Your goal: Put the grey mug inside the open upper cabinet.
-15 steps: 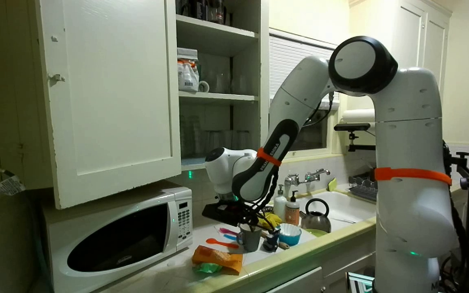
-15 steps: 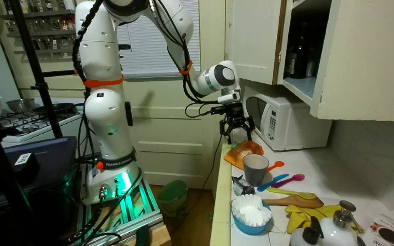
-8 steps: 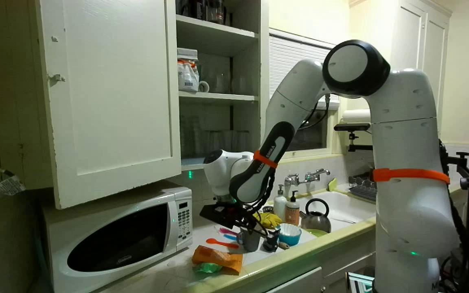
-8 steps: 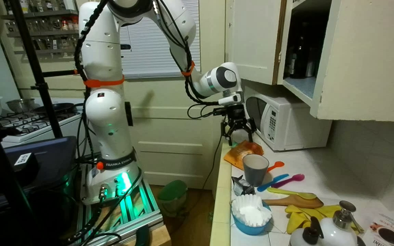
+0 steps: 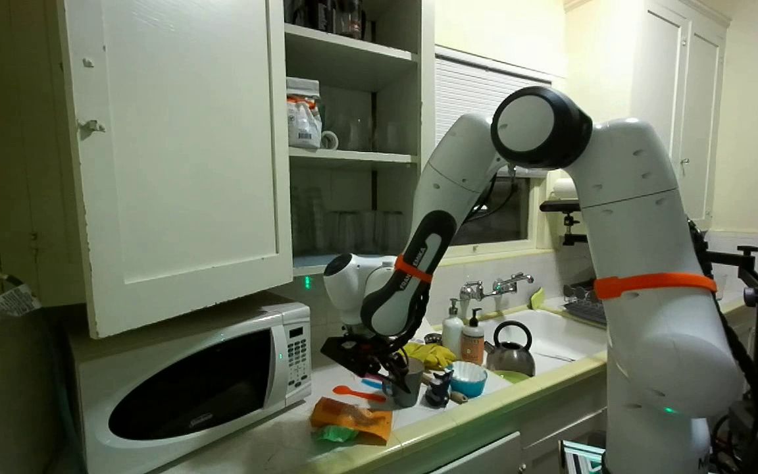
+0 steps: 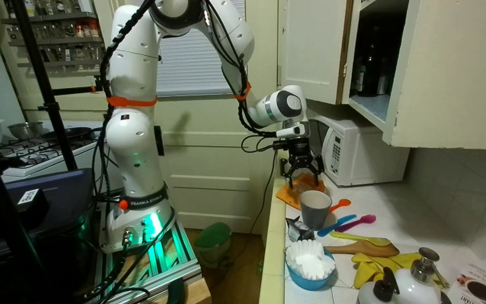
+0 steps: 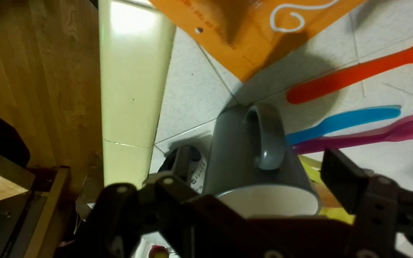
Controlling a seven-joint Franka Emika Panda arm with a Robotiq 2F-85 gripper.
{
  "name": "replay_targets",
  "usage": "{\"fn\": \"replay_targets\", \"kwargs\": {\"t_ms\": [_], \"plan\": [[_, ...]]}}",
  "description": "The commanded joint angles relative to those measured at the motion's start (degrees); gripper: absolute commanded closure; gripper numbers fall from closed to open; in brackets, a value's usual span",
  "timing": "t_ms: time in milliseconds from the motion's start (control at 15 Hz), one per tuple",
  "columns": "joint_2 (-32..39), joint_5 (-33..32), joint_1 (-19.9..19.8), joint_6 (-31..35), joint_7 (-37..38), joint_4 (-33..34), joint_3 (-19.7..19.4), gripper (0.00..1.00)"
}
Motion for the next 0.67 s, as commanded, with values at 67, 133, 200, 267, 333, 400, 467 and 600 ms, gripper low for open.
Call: {"fn": "replay_targets", "kwargs": {"t_ms": [67, 133, 200, 267, 333, 400, 467, 600], "plan": [[4.2, 4.1, 1.3, -0.9, 0.0, 4.1, -1.7, 0.15], [4.8, 5.9, 1.2, -0.7, -1.6, 4.6, -1.6, 0.22], [5.2, 7.3, 1.2, -0.5, -2.5, 4.9, -1.7, 0.22], [5.4, 9.3, 1.1, -0.3, -4.1, 5.2, -1.6, 0.25], [5.5, 11.0, 1.1, -0.4, -5.2, 5.5, -1.7, 0.32], [5.3, 12.9, 1.0, -0.3, -7.0, 5.4, -1.8, 0.28], [5.1, 14.7, 0.8, -0.3, -8.5, 5.4, -1.9, 0.33], [4.2, 17.4, 0.6, -0.5, -11.4, 5.1, -2.3, 0.29]]}}
